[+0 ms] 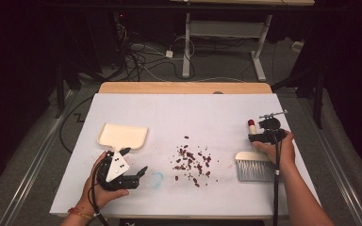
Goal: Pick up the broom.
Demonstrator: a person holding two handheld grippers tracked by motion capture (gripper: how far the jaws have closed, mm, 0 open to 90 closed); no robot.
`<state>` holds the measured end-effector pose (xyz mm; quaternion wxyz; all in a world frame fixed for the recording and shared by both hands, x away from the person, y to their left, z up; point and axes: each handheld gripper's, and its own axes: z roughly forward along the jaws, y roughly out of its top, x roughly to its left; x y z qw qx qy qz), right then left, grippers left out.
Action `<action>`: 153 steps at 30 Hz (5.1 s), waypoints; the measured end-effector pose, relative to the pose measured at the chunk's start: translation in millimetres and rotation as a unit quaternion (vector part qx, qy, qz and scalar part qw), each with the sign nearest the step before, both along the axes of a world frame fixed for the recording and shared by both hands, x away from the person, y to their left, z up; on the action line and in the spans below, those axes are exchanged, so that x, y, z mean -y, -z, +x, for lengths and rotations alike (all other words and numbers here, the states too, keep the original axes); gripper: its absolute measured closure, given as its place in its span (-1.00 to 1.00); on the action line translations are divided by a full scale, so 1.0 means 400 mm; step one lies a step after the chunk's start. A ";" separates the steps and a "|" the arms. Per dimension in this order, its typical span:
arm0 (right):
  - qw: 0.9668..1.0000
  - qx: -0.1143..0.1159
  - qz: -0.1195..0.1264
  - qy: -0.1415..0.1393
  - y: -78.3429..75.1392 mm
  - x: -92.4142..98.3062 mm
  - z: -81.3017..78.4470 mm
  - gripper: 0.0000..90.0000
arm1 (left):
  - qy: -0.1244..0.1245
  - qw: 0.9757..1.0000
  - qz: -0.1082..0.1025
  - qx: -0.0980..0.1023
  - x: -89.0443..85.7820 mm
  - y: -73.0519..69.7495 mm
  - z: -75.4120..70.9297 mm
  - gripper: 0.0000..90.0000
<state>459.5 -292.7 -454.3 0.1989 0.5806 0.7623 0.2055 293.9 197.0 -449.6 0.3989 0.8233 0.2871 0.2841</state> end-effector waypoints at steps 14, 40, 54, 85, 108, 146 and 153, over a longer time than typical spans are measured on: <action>0.999 -0.002 0.009 -0.036 -0.003 -0.016 0.007 0.31 | 0.006 1.000 0.004 -0.001 0.004 0.000 -0.002 -0.59; 0.993 0.070 0.059 -0.081 -0.039 0.008 -0.028 0.55 | 0.010 1.000 -0.001 -0.014 0.003 0.002 -0.007 -0.55; 0.953 0.237 0.140 -0.123 -0.156 0.030 -0.168 0.56 | 0.007 0.998 -0.060 0.011 0.016 -0.061 0.000 -0.56; 0.893 0.352 0.165 -0.226 -0.266 -0.285 -0.342 0.55 | 0.162 0.979 -0.107 -0.055 0.458 -0.100 0.062 -0.24; 0.865 0.330 0.180 -0.332 -0.284 -0.253 -0.370 0.37 | 0.197 0.978 -0.051 -0.055 0.350 -0.129 0.093 0.46; 0.827 0.105 0.111 -0.542 -0.141 -0.319 -0.308 0.50 | 0.205 0.978 -0.026 -0.030 0.206 -0.141 0.037 -0.38; 0.848 0.136 0.107 -0.501 -0.167 -0.276 -0.287 0.50 | 0.112 0.994 -0.016 0.015 0.095 -0.124 0.020 -0.55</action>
